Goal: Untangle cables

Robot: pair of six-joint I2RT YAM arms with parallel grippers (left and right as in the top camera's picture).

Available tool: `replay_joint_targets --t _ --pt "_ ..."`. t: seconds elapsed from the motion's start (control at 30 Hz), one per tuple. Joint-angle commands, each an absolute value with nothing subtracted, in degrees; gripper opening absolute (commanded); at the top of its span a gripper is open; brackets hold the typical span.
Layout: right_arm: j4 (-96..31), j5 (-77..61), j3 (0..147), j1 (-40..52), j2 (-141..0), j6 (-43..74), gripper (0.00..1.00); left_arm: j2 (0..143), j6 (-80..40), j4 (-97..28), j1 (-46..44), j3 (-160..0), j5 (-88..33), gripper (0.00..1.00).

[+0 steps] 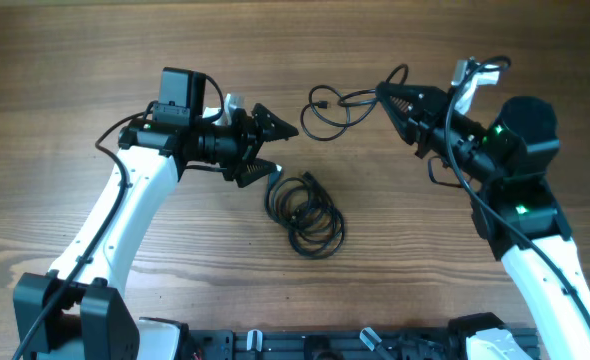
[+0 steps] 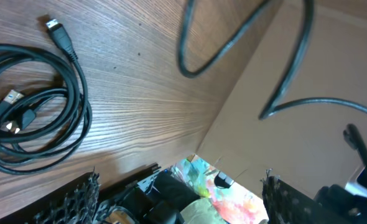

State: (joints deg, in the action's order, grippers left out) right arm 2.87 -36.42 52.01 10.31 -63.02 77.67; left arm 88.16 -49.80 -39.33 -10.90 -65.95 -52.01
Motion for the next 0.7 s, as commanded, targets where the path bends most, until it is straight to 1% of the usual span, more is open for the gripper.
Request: replay_joint_targets --t 0.0,0.13,0.27,0.33,0.5,0.53,0.6,0.67 --pt "7.53 -42.61 52.82 10.28 -64.6 86.19 0.04 87.0 -50.24 -37.8 -11.27 -66.76 -51.99 0.87" --pt "16.27 -43.62 52.82 10.28 -64.66 90.54 0.04 87.0 -51.44 -37.95 -11.7 -66.76 -48.51 0.85" --pt "20.23 -43.83 52.82 10.28 -64.66 96.29 0.04 87.0 -51.9 -37.89 -11.94 -66.76 -47.9 0.84" --pt "21.12 -44.56 52.82 10.28 -64.66 97.41 0.04 87.0 -51.9 -36.77 -11.94 -66.76 -47.94 0.86" --pt "21.23 -46.63 52.82 10.33 -64.66 97.71 0.04 87.0 -54.5 -35.55 -11.97 -66.76 -47.94 0.85" --pt "21.23 -46.63 52.82 10.35 -64.66 97.71 0.04 87.0 -54.59 -35.22 -12.05 -66.76 -47.92 0.84" --pt "21.23 -46.59 52.82 10.35 -64.66 97.73 0.04 87.0 -55.7 -34.41 -12.34 -66.76 -47.9 0.76" --pt "21.23 -46.61 52.82 10.35 -64.66 97.89 0.04 87.0 -57.74 -34.04 -12.86 -66.76 -47.13 0.66"
